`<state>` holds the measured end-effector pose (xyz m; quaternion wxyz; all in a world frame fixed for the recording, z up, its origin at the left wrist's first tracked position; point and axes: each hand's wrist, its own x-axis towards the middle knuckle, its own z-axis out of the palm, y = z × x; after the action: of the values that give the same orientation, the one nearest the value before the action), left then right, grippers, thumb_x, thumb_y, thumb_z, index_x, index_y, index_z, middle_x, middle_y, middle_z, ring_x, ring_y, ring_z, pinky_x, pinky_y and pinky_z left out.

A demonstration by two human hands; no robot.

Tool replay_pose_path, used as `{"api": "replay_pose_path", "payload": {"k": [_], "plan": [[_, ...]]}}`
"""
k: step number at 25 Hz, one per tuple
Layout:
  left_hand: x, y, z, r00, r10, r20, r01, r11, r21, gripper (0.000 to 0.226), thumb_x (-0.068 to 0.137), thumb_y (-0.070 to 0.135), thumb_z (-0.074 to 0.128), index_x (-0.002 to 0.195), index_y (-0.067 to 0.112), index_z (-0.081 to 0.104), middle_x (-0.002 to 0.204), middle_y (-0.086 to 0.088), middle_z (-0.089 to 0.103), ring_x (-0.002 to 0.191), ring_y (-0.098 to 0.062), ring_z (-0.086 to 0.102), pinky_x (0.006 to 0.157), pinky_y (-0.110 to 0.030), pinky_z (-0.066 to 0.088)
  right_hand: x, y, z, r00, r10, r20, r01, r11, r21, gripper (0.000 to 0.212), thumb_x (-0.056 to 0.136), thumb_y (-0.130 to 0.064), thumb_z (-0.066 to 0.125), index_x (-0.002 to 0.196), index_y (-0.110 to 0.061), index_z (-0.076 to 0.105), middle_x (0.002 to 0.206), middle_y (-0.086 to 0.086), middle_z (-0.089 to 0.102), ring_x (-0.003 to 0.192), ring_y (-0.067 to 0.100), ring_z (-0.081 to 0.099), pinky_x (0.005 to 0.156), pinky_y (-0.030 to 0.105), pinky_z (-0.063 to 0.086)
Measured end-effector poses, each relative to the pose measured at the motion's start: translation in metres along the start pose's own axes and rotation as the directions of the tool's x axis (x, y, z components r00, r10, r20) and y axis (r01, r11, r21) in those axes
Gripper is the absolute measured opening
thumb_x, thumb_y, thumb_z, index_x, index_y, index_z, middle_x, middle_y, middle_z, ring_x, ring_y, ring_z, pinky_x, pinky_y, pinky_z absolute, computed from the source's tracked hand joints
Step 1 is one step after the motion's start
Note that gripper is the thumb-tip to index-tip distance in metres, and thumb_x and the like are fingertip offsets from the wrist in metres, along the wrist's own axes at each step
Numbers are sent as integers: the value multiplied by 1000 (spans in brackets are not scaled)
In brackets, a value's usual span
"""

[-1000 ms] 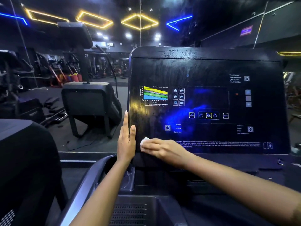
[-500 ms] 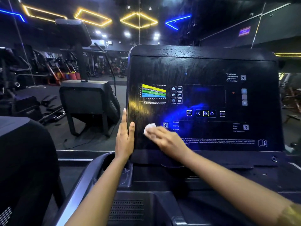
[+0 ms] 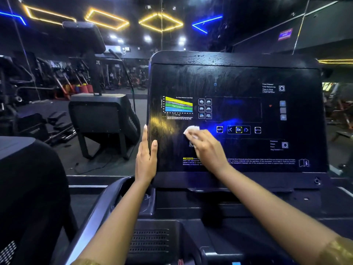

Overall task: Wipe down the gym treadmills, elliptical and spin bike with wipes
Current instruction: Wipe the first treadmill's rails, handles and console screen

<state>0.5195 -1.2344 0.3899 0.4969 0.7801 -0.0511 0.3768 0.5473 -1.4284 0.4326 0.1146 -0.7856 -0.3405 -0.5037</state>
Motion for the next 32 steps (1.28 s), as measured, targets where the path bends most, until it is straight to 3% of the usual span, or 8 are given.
{"api": "replay_pose_path", "payload": {"k": [4,9,14,18,23,26,29,32], "plan": [[-2,3,-2,1000,7,16,-7,1000,8,68,89,63,25,150,39,9,152,19,21,132,2,25,104,-22,25,-63,-47,6,990,-83,117,79,996,39,29,85,-1,53,109,-12,64,107,-1,63,80,17,52,45,28,49],[-17,18,-6,991,-106,86,94,986,136,69,98,40,45,152,30,3,158,-11,13,142,-25,23,110,-36,24,-82,-49,-4,979,-67,195,30,982,188,29,82,-7,50,103,-15,69,105,-5,65,86,11,50,46,25,52],[-86,17,4,935,301,191,-355,825,439,66,93,46,39,151,20,22,157,-5,23,146,-21,13,118,-42,7,-116,-42,-16,935,-69,348,-1,981,196,32,86,-10,46,111,-15,64,108,-2,62,85,20,57,59,32,55],[-113,9,33,808,386,445,-571,697,433,60,94,47,38,148,23,26,154,-5,31,145,-21,16,116,-45,9,-126,-22,-43,942,42,332,-85,990,115,35,86,-17,41,108,-15,67,99,-2,65,80,15,55,68,26,49],[-125,4,54,718,402,568,-662,647,379,56,98,51,28,144,20,37,151,-5,36,144,-24,20,117,-43,8,-158,26,-84,937,197,288,-207,978,5,37,81,-13,38,99,-14,70,93,-2,67,79,16,56,72,21,43],[-125,3,55,714,415,564,-666,651,364,58,100,53,19,144,20,36,152,-4,35,143,-25,21,116,-44,9,-172,54,-105,904,306,298,-295,952,-82,35,80,-12,39,96,-15,70,92,-3,67,80,19,61,73,23,44],[-127,3,55,717,415,560,-662,659,358,58,100,53,19,145,20,35,153,-4,33,144,-25,20,116,-44,8,-181,74,-121,855,420,305,-390,907,-157,27,75,3,59,90,-15,72,88,-2,68,79,24,65,65,29,52],[-128,4,55,718,409,563,-657,665,355,58,100,53,19,146,20,34,154,-3,31,144,-25,19,117,-44,7,-165,74,-128,858,471,204,-455,882,-123,28,70,6,64,87,-14,74,87,0,71,79,24,67,67,27,50]]}}
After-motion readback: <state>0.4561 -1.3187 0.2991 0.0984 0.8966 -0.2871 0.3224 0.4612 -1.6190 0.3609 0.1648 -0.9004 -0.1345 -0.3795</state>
